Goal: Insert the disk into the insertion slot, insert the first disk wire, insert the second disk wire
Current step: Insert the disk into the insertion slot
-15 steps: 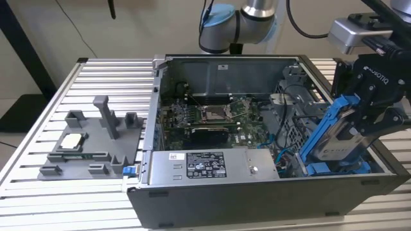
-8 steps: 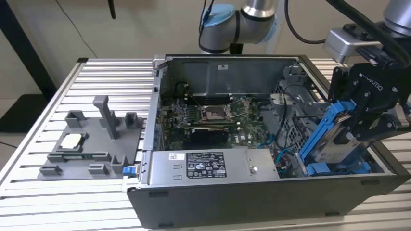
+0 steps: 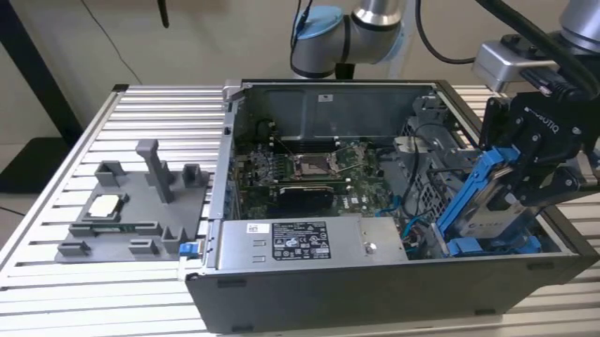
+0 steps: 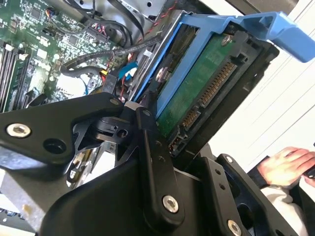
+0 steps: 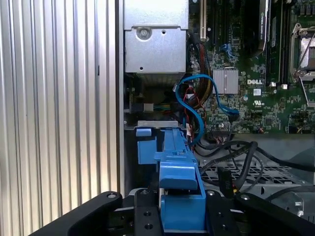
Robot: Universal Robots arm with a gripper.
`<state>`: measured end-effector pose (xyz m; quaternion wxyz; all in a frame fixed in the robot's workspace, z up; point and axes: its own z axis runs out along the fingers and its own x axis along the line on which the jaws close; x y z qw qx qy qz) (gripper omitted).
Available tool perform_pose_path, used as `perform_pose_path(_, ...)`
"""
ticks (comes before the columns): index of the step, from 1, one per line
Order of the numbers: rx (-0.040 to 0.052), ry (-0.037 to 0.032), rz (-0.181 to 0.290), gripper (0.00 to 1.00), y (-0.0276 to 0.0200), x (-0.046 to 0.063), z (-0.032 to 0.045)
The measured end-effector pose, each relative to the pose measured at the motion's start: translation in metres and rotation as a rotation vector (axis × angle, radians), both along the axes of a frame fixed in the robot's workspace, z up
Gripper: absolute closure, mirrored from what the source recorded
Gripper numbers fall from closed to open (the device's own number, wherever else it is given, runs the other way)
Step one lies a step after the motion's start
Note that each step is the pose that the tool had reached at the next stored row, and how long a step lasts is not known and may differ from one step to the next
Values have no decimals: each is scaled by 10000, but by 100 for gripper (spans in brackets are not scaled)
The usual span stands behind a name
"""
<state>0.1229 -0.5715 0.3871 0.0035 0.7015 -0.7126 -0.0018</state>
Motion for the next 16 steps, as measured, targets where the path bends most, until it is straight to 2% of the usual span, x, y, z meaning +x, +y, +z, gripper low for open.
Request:
perform_pose_path(5, 0, 0, 0, 66, 0, 1, 0)
perform_pose_path(6, 0, 1, 0, 59, 0, 1, 2)
perform_pose_path(8, 0, 3, 0, 59, 0, 1, 14)
perform_pose_path(11, 1, 6, -1, 59, 0, 1, 55)
perform_pose_path(16, 1, 7, -1, 59, 0, 1, 174)
